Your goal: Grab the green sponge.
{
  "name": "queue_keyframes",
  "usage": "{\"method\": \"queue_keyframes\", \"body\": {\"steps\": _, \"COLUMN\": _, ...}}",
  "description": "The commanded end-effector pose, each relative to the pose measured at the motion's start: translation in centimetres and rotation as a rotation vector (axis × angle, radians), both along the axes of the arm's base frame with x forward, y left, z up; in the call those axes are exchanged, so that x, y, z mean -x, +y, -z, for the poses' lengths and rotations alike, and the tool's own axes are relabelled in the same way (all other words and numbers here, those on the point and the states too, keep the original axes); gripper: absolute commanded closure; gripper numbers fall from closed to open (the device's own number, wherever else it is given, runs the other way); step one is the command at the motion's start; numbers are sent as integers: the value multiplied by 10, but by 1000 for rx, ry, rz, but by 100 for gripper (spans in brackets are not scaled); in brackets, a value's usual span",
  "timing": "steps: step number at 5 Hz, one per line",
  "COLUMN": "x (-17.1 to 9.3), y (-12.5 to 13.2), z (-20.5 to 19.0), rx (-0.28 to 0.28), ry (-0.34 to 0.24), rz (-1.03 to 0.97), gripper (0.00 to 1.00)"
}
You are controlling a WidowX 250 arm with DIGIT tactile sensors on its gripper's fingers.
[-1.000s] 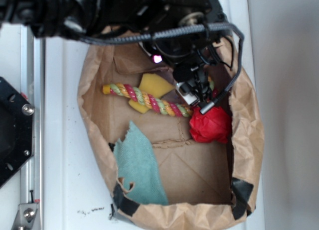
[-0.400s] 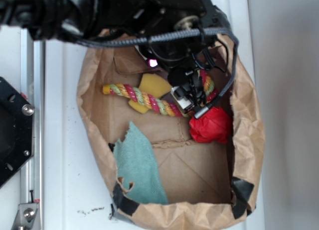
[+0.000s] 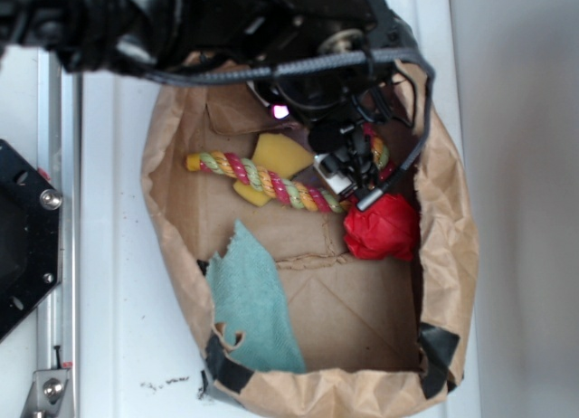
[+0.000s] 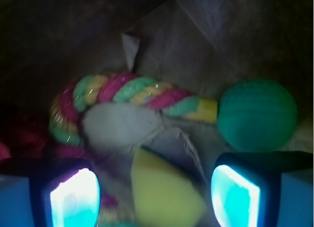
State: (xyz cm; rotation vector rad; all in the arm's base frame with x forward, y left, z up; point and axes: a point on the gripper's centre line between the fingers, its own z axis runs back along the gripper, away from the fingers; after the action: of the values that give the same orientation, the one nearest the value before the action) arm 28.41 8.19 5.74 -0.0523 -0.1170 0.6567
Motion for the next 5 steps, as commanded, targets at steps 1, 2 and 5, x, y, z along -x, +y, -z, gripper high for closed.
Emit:
{"method": "queue_keyframes", "body": {"steps": 1, "x": 8, "y": 46, "z": 38, "rx": 3, "ry": 132, "rz": -168, "gripper": 0}}
{"method": "queue_keyframes", "body": {"steps": 2, "x": 20, "y": 45, "z": 48, "rx": -18, "ry": 136, "rz": -146, "gripper": 0}}
{"method": "queue_keyframes", "body": {"steps": 5, "x": 42, "y": 23, "z": 47, "rx": 32, "ry": 148, "rz": -101, "gripper": 0}}
